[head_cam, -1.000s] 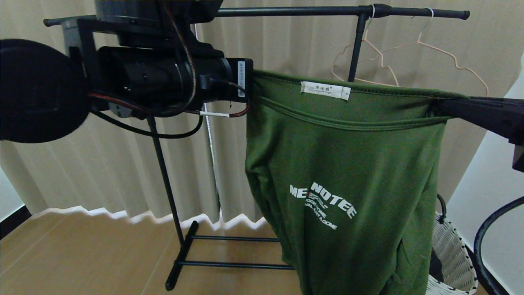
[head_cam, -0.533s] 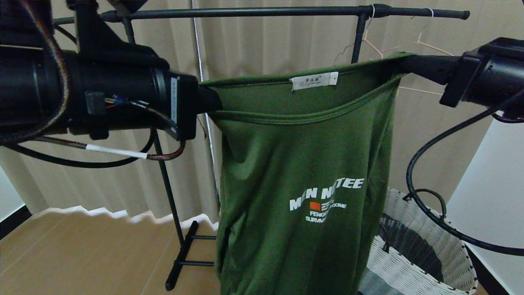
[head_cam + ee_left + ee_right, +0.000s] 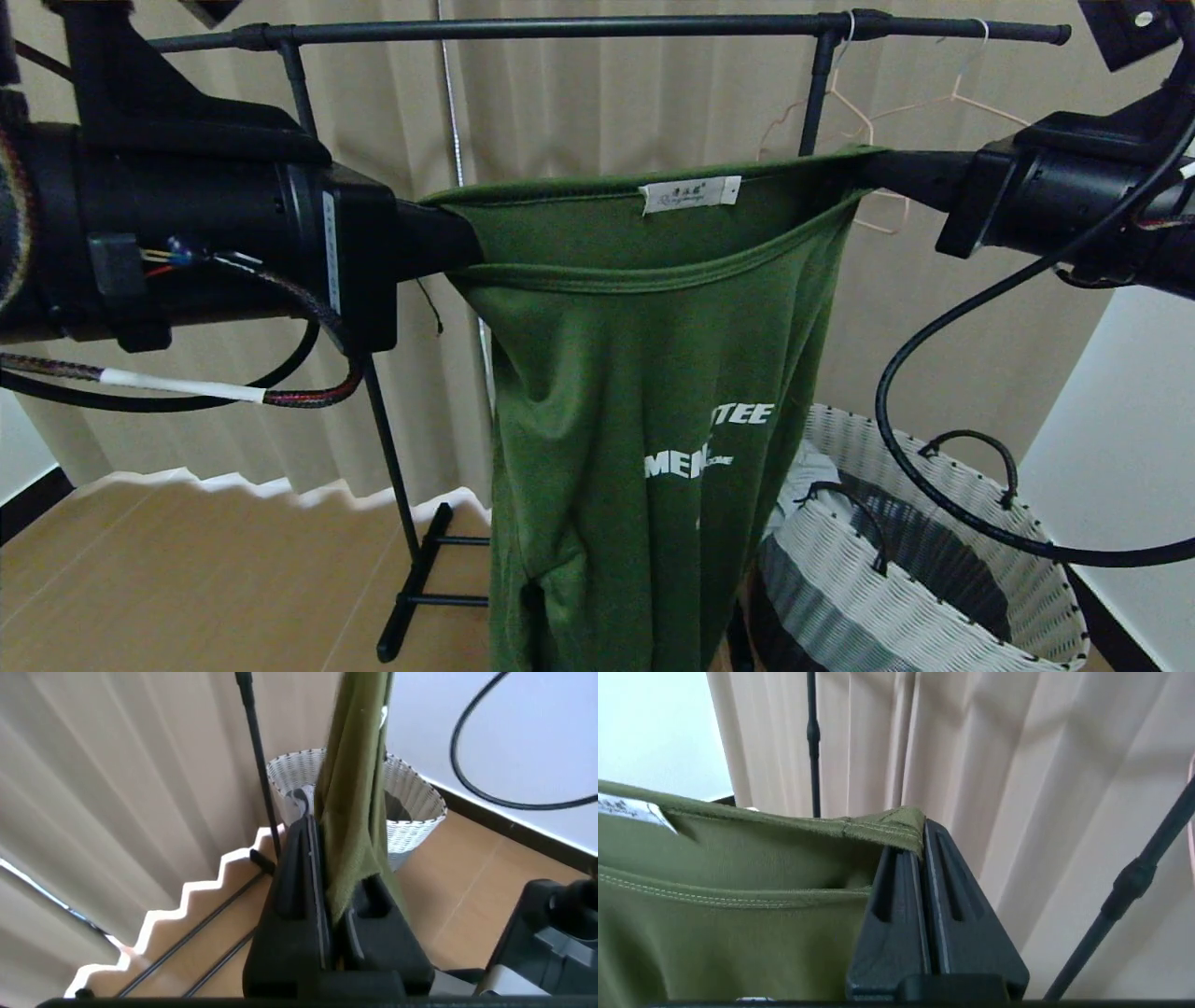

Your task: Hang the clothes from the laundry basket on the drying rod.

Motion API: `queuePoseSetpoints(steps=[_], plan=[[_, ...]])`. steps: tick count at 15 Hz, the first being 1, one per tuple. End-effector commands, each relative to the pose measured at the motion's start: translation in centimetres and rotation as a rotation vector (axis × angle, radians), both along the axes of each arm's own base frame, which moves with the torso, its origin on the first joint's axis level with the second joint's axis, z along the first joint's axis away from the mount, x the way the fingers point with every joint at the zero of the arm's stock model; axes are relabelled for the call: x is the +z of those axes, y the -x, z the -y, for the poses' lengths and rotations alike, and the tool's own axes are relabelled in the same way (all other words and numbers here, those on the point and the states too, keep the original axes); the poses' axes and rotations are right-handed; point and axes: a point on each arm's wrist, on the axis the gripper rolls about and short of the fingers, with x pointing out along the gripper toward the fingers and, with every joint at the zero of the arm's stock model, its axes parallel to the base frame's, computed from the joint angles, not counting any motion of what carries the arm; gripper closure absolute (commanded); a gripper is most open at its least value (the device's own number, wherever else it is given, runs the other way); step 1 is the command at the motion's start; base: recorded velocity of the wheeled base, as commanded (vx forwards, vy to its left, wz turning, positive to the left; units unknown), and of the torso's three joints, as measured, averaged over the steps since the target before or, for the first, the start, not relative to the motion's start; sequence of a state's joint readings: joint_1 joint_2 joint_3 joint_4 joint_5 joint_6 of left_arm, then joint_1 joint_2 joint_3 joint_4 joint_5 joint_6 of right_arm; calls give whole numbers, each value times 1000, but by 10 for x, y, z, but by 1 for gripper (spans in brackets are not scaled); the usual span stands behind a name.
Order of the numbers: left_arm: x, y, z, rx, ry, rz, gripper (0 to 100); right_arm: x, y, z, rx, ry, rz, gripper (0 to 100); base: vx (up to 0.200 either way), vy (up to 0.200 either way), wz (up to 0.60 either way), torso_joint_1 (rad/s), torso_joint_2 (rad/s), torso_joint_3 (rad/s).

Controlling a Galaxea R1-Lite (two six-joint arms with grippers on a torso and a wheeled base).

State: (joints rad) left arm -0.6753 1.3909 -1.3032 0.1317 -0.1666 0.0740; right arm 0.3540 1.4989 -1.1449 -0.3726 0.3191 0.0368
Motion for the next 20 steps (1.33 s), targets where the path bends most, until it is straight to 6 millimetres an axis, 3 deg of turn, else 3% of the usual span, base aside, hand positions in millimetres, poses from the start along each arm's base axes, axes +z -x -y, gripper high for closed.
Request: queuePoseSetpoints(steps=[1,7,10,18,19,20], plan=[[1,-2,0,9,1,4,100,-1,4,2,-7,2,-6,100,0,0,0,0,0,0],[-11,-54,27,256,54,126,100,11,41,32,-96,10,-29,100,0,0,0,0,0,0],[-16,-54,28,254,45,112,100,-2,47,34,-99,20,-60,100,0,0,0,0,0,0],[-12,-49,25,253,51,125,100,-1,45,33,-98,22,-60,100,0,0,0,0,0,0],[-12,-49,25,253,51,125,100,-1,45,33,-98,22,-60,0,0,0,0,0,0,0],[-12,-49,24,253,50,124,100,-3,45,33,-98,24,-66,0,0,0,0,0,0,0]])
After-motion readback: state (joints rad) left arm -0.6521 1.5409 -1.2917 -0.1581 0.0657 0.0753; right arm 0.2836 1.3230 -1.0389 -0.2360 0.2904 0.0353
